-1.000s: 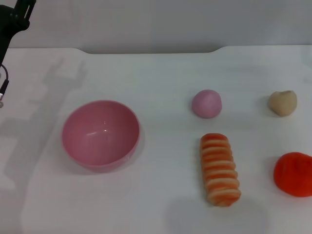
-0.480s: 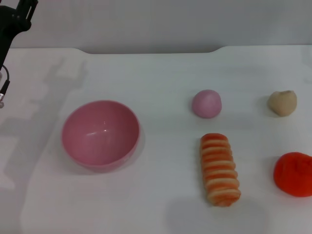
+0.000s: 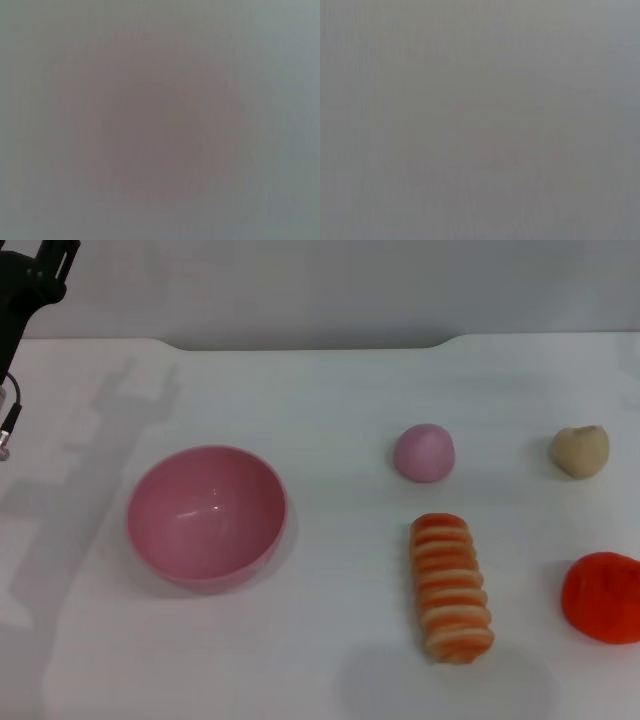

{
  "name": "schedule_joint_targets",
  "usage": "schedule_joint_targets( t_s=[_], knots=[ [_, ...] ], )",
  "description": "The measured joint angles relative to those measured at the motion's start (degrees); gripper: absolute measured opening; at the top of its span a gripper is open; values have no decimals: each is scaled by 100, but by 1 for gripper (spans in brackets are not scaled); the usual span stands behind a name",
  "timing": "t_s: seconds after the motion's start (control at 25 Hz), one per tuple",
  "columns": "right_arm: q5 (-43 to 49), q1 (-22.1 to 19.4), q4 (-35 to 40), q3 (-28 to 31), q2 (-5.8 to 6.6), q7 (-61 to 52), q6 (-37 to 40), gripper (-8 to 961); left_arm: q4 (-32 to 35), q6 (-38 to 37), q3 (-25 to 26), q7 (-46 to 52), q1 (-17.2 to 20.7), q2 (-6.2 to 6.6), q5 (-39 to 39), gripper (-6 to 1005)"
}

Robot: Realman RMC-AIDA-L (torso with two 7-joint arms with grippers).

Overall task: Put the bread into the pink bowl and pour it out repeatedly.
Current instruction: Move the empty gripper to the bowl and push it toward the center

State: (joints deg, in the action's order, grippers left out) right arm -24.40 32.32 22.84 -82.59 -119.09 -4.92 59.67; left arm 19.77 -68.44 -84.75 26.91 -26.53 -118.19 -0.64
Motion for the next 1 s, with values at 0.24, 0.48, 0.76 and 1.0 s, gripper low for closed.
schedule_joint_targets(
  t_s=[0.24,0.48,0.76,1.0],
  knots=[
    [-4,-24,0,0,0,0,0,634,0,0,-38,9,-1,-10,-15,637],
    [-4,-40,-12,0,0,0,0,634,0,-1,-85,13,-1,-9,-15,635],
    [-4,-30,-32,0,0,0,0,635,0,-3,-84,14,1,-9,-15,633],
    [-4,-10,-52,0,0,0,0,634,0,-4,-84,16,4,-9,-10,632]
  ],
)
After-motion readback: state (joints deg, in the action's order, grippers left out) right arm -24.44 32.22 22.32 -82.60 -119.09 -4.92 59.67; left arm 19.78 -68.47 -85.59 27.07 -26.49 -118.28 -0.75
